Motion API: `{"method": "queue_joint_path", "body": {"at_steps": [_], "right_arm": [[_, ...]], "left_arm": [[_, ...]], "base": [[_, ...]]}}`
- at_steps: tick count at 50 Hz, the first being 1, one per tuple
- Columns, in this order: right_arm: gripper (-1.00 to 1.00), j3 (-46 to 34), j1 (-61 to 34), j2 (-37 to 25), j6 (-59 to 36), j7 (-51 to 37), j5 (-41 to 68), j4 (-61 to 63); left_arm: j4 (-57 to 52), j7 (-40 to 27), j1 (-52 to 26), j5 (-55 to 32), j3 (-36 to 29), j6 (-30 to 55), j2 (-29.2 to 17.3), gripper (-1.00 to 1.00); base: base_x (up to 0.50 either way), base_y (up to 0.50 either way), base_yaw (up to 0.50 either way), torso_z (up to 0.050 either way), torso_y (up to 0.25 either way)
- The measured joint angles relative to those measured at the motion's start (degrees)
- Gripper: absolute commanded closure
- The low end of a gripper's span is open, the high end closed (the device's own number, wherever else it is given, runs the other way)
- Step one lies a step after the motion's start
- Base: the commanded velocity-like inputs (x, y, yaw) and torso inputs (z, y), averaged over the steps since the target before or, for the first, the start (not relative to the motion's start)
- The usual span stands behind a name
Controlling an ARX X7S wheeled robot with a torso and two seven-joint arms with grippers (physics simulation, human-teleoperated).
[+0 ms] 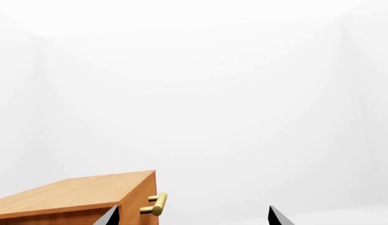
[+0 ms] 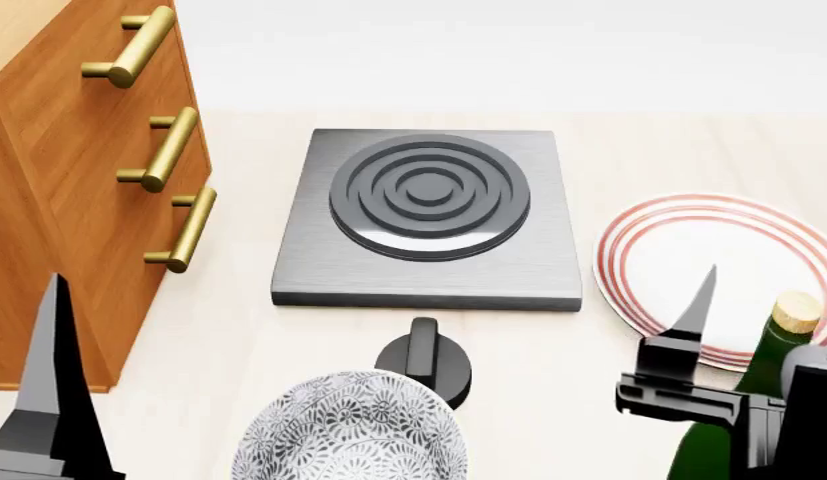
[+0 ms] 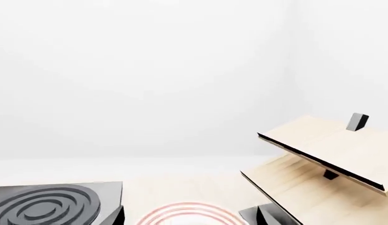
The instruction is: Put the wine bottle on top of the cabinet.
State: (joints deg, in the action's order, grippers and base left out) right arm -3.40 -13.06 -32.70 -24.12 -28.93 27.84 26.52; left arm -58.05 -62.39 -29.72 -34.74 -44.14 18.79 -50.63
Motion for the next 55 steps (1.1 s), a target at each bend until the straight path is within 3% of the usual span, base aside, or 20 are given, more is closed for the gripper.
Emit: {"method": "queue_joint_path", "body": {"at_steps": [24,25,55], "right_arm": [[-1.0,-0.9,0.1,1.3,3.1,1.2,-1.6,-6.3],[1.0,-1.0,0.1,1.3,3.1,1.2,-1.6,-6.4],[1.0,-0.7,-0.9,0.1,1.4,-0.1,0.3,-4.0]], "left_arm": [[0.4,-0.3,-0.5,0.0,-1.0,-0.3,0.0,-1.0],[0.4,-0.3,-0.5,0.1,-1.1,-0.4,0.0,-1.0],[0.6,-0.7,-0.9,0.1,-1.9,-0.9,-0.2,-1.0]], "base": [[0.0,0.0,0.0,0.0,0.0],[0.0,0.0,0.0,0.0,0.0],[0.0,0.0,0.0,0.0,0.0]]}}
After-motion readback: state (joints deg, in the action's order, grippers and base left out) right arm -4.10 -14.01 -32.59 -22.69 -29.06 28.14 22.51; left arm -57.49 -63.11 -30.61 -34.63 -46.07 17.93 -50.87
